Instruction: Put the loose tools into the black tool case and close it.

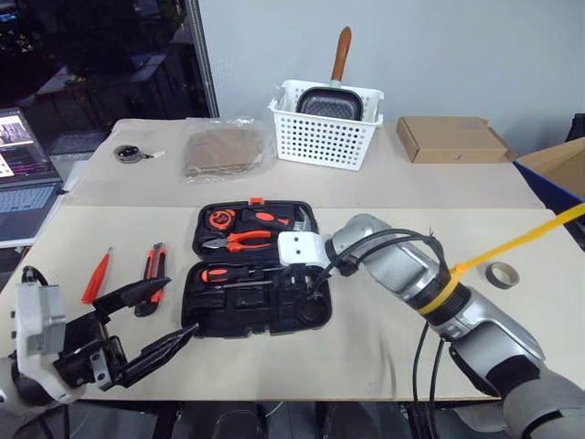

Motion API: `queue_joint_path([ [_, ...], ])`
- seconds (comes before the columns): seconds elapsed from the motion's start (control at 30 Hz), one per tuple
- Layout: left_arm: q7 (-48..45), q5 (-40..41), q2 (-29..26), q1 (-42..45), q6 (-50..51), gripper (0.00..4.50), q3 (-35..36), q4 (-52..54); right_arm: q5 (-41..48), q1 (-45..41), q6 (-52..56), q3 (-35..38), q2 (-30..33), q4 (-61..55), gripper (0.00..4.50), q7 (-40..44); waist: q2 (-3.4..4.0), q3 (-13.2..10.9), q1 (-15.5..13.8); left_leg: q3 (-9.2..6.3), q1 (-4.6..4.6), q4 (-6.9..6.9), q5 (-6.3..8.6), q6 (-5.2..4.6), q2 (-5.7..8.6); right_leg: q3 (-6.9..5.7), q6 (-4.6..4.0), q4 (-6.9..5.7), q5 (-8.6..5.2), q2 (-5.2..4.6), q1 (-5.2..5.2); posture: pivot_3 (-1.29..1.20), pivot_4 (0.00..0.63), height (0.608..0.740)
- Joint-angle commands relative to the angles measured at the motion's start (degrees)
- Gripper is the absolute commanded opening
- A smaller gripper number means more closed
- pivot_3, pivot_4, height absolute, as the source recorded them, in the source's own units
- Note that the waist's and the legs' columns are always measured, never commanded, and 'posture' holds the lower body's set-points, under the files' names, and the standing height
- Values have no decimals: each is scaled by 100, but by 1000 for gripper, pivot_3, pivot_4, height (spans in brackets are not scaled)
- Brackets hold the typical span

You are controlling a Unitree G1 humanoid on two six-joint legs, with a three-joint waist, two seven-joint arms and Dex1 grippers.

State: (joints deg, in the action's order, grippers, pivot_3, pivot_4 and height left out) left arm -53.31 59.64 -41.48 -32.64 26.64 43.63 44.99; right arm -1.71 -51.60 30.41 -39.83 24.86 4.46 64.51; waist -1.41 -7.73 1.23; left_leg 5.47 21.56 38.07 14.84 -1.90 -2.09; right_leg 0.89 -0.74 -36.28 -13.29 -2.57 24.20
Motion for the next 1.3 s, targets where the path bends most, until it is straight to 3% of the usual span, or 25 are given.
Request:
queue_joint_path([
  [0.03,-72,113,-81,-82,25,4500,79,79,-149,-73,160,101,-71,232,694,5,0,0,-12,0,-1,-1,0,1,0,-1,-1,-1,-1,0,0,0,150,740],
  [0.3,-937,-270,-101,-706,-137,4500,420,-374,-217,-226,263,111,-341,685,694,27,1,0,-11,7,-3,-12,-3,6,0,-1,-14,3,-9,-1,5,0,150,740],
  [0.53,-1014,-297,-59,-768,-143,4500,432,-298,-359,-264,89,40,-385,978,694,55,0,0,-20,7,-11,-15,-4,10,0,-1,-35,3,-21,-6,-1,0,150,740],
  [0.6,-976,-270,-81,-720,-118,4500,420,-284,-396,-262,9,26,-358,1007,1694,113,0,0,-26,6,-16,-15,-5,11,0,-2,-37,2,-22,-7,-3,0,150,740],
  [0.63,-967,-264,-94,-691,-114,4500,416,-297,-412,-257,-16,35,-353,1011,1825,131,0,0,-32,6,-18,-15,-5,11,0,-2,-37,0,-22,-8,-3,0,150,740],
  [0.73,-984,-277,-132,-609,-102,4500,407,-380,-379,-219,-33,149,-313,839,2825,183,0,1,-50,3,-17,-17,-5,12,1,-6,-37,5,-23,-10,-1,0,150,740],
  [1.03,-1156,-446,-117,-427,-177,4500,268,-676,718,41,937,1332,-42,-552,2825,477,0,0,-42,-5,46,-22,3,24,2,-14,-8,13,-6,-12,41,0,150,740],
  [1.13,-1242,-507,-84,-380,-223,4500,247,-770,1205,350,1326,1996,-250,-836,2106,114,0,0,-10,-8,47,-24,8,30,-7,-14,-11,12,-7,-6,44,0,150,740],
  [1.3,-1298,-590,-33,-321,-281,4500,198,-842,1166,1470,1034,2387,-593,-1305,384,-983,-2,1,-24,-10,45,-26,10,32,-13,-15,-17,11,-11,-1,42,0,150,740],
])
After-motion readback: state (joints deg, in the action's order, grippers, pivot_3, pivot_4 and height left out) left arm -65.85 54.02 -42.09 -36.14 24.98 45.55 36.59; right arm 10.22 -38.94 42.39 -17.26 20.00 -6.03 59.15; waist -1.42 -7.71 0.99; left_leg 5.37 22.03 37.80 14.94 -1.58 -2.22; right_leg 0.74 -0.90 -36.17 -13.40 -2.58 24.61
